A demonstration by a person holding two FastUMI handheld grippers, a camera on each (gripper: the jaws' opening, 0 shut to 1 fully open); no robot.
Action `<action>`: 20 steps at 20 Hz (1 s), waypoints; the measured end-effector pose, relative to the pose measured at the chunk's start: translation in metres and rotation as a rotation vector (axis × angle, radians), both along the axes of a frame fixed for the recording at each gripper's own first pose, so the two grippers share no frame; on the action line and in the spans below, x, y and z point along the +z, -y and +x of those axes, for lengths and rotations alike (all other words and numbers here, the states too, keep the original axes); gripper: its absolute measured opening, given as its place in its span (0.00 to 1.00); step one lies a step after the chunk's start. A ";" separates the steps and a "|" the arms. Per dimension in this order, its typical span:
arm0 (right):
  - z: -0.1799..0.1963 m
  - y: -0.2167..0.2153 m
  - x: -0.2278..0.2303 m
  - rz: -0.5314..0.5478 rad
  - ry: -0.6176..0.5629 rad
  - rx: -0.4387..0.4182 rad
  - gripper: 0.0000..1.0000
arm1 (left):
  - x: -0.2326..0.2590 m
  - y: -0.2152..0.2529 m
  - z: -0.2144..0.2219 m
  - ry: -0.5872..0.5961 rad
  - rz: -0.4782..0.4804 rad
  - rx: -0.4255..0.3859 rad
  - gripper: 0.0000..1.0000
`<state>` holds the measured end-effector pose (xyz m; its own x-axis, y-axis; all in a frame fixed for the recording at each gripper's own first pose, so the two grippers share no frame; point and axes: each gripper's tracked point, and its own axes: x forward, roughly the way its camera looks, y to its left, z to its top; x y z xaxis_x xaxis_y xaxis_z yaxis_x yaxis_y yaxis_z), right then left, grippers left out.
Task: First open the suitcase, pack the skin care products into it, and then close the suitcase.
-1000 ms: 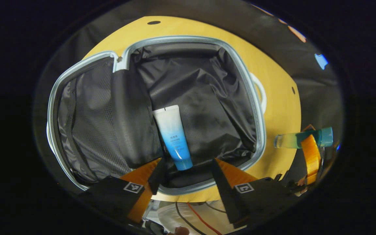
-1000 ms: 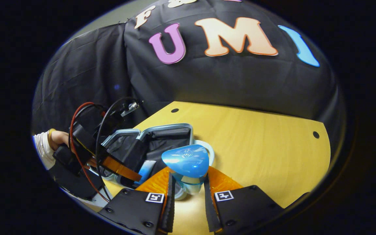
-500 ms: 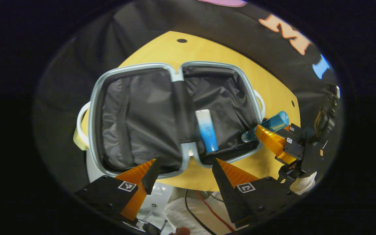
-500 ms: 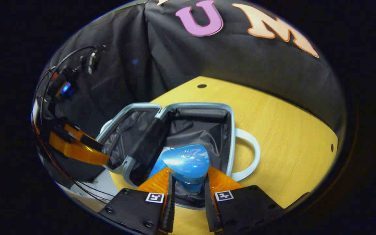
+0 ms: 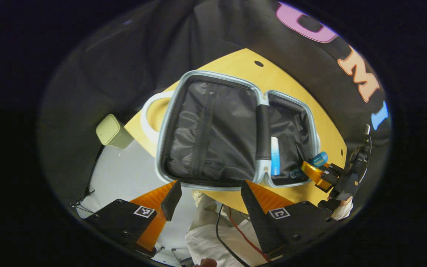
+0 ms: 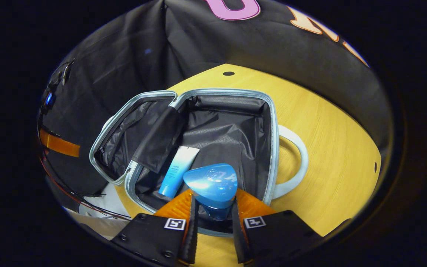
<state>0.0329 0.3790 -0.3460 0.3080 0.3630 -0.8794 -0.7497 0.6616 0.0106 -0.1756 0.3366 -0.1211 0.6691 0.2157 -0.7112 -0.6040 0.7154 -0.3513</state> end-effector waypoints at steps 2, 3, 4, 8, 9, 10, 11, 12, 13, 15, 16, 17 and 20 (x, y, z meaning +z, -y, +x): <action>0.006 -0.006 0.004 0.019 0.014 -0.020 0.46 | -0.005 -0.009 -0.014 0.008 -0.021 0.041 0.96; 0.008 -0.007 0.007 0.031 0.019 -0.027 0.46 | -0.010 -0.016 -0.020 0.014 -0.027 0.057 0.96; 0.010 -0.011 0.011 0.048 0.017 -0.036 0.59 | -0.012 -0.026 -0.025 0.016 -0.025 0.074 0.95; 0.015 -0.017 0.024 0.099 0.043 -0.074 0.92 | -0.020 -0.062 -0.040 0.006 -0.006 0.142 0.95; 0.017 -0.018 0.027 0.116 0.052 -0.082 0.94 | -0.022 -0.068 -0.041 0.015 -0.014 0.150 0.95; 0.019 -0.018 0.033 0.133 0.062 -0.092 0.94 | -0.025 -0.073 -0.043 0.023 -0.022 0.157 0.95; 0.021 -0.017 0.037 0.144 0.069 -0.103 0.94 | -0.027 -0.082 -0.042 0.024 -0.027 0.166 0.95; 0.025 -0.015 0.042 0.151 0.080 -0.116 0.94 | -0.028 -0.090 -0.045 0.019 -0.022 0.173 0.95; 0.028 -0.011 0.048 0.153 0.098 -0.130 0.98 | -0.026 -0.099 -0.048 0.008 -0.015 0.177 0.95; 0.034 -0.002 0.058 0.152 0.134 -0.171 0.94 | -0.033 -0.119 -0.048 -0.005 0.000 0.174 0.95; 0.036 0.003 0.065 0.152 0.149 -0.201 0.94 | -0.035 -0.128 -0.045 -0.005 -0.004 0.169 0.95; 0.037 0.007 0.073 0.161 0.164 -0.233 0.98 | -0.038 -0.134 -0.041 -0.001 -0.014 0.162 0.95; 0.040 0.021 0.093 0.188 0.205 -0.326 0.94 | -0.041 -0.160 -0.028 0.018 -0.029 0.137 0.95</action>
<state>0.0733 0.3579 -0.2534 0.5948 0.3656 -0.7159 -0.5006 0.8653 0.0260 -0.2039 0.4968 -0.1622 0.6473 0.2855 -0.7068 -0.6889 0.6160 -0.3820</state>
